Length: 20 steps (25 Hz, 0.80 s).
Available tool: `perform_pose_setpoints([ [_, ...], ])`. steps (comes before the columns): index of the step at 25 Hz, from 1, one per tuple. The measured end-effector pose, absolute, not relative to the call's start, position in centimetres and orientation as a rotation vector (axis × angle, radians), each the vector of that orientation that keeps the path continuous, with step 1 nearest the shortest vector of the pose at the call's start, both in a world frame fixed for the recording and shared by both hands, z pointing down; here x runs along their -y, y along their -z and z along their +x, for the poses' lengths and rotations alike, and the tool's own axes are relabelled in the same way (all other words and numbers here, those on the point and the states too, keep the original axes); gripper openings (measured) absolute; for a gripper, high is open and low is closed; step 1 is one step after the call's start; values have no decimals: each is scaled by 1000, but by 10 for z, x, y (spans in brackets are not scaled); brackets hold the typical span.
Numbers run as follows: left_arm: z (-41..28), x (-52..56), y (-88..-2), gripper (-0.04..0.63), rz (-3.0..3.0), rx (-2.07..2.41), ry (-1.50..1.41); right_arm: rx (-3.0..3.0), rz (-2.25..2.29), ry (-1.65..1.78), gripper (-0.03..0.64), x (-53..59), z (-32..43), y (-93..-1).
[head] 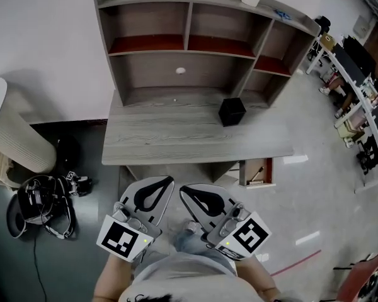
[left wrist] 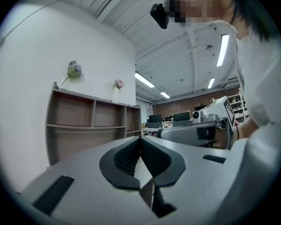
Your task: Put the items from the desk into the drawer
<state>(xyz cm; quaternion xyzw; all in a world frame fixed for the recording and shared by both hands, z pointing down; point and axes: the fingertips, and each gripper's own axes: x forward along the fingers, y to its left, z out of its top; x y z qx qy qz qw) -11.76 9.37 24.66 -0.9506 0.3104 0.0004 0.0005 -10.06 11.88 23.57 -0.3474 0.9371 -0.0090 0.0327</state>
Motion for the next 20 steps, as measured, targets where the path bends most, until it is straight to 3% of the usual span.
perform_pose_setpoints([
  [10,-38,-56,-242,11,-2982,-937,-18,-2867,-1082,48,9,-80,-24,-239],
  [20,-19,-29,-253,11,-3023,-868,18,-2837,-1134,93,8,-53,-9,-249],
])
